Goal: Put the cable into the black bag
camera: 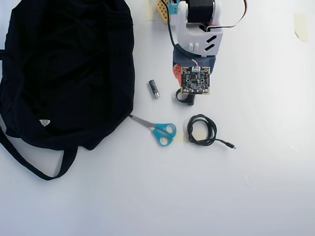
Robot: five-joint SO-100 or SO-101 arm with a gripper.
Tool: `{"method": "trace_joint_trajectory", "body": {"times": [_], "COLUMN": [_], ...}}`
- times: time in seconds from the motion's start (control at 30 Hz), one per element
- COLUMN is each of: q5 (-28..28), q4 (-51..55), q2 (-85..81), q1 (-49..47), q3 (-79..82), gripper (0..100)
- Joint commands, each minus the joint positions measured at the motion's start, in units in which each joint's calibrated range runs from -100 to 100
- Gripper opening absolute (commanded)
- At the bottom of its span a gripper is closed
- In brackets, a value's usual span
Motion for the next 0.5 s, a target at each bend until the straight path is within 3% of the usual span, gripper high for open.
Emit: {"method": "trace_joint_trajectory", "body": {"times": [0.0,0.3,0.47], "q5": [0.9,4.1,10.2], "q4": [3.0,3.0,3.0], "q2": [-1.5,-1.5,-0.8], "q1": [-0.4,-0.4,-1.4], "q3": [-2.7,-1.9,-1.8], "gripper": [3,3,3]}}
